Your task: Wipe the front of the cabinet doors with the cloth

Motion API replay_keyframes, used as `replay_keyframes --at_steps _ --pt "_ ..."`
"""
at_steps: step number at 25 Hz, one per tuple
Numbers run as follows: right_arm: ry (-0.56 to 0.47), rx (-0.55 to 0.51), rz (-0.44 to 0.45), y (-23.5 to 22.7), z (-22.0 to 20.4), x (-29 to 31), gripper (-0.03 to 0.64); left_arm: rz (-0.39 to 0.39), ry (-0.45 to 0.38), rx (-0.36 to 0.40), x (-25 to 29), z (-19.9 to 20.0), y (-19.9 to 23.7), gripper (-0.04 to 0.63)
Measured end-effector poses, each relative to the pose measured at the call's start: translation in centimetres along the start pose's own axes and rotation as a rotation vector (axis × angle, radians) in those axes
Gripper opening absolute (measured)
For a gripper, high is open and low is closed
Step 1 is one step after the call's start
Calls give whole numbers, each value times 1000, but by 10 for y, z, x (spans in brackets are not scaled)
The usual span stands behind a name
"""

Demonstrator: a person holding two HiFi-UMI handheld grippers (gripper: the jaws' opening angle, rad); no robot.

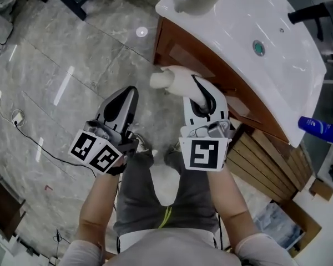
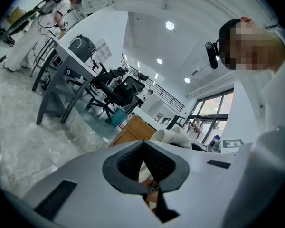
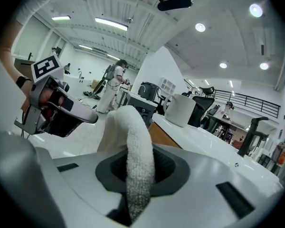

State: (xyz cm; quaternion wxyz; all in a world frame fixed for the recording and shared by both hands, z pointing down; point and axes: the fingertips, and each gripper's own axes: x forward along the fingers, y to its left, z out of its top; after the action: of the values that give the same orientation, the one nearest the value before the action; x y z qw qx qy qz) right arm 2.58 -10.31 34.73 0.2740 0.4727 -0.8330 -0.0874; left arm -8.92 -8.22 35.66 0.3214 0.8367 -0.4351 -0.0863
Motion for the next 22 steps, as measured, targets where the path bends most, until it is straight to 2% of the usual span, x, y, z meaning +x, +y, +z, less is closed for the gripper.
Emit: replay_keyframes --at_steps 22 --pt "-63 -21 -24 12 -53 88 72 -30 -31 19 40 -63 66 15"
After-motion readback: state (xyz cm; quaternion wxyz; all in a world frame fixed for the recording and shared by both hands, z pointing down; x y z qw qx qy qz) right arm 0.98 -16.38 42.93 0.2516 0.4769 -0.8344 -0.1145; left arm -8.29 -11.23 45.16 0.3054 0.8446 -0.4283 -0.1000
